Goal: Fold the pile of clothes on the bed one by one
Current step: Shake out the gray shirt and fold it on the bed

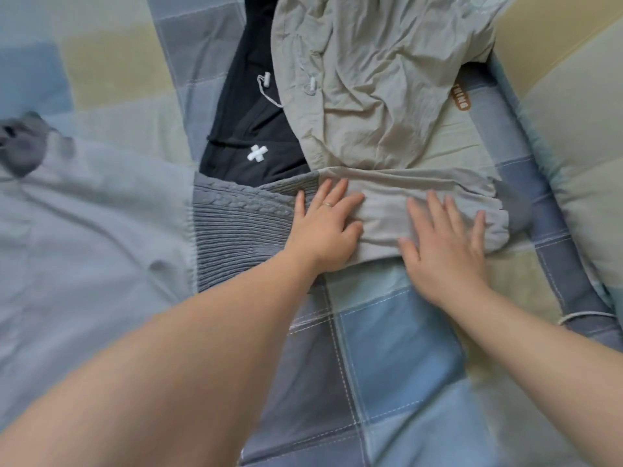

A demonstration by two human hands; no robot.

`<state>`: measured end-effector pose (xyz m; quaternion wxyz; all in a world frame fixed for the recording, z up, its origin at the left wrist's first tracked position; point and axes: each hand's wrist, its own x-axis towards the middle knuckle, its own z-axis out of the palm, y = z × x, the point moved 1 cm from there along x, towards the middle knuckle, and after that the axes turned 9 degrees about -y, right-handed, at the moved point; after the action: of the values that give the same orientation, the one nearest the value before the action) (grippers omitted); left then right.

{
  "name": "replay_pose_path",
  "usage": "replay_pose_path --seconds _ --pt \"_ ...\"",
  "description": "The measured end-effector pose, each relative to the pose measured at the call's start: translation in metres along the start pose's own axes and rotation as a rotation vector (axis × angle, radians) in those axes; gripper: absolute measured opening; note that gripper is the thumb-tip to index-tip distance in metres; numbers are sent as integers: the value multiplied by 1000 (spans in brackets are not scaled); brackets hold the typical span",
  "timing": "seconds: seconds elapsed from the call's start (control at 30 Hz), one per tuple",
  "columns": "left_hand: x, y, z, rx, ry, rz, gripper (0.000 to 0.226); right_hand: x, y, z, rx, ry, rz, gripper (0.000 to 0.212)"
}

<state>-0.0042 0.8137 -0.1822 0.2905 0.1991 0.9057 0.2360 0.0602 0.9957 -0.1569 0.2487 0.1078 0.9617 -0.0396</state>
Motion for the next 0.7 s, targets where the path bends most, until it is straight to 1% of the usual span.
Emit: replay_pose_path --seconds 0.03,0.07,0.13,0.17,0.23,0.3,0.4,0.47,0.53,0.6,0.7 --pt "-18 -4 -6 -55 30 33 48 -21 -15 4 33 -27 -61 66" --pt "-44 -9 -8 -55 98 68 44 -43 -30 11 69 -76 -97 67" --pt "-110 -29 -4 42 210 101 45 -84 -61 28 110 -164 -143 67" --pt "-147 -43 0 85 215 94 47 -105 -79 36 120 -186 -170 67" --pt "-215 -76 10 136 172 38 53 -145 -115 53 152 -235 -216 69" --pt "-280 -115 19 189 117 -53 59 -183 -153 69 201 -331 -274 72" --pt "-373 -173 27 212 -13 -182 66 -232 -208 97 309 -465 -306 72" --pt "-428 -207 30 238 -123 -254 74 -259 -243 115 358 -499 -274 74" --pt "-475 -234 34 219 -203 -288 80 -282 -273 130 409 -510 -199 79" --pt "-515 -254 39 201 -290 -268 88 -303 -298 141 546 -494 -92 84" --pt "-559 -272 54 198 -314 -182 100 -327 -312 155 750 -465 113 82"
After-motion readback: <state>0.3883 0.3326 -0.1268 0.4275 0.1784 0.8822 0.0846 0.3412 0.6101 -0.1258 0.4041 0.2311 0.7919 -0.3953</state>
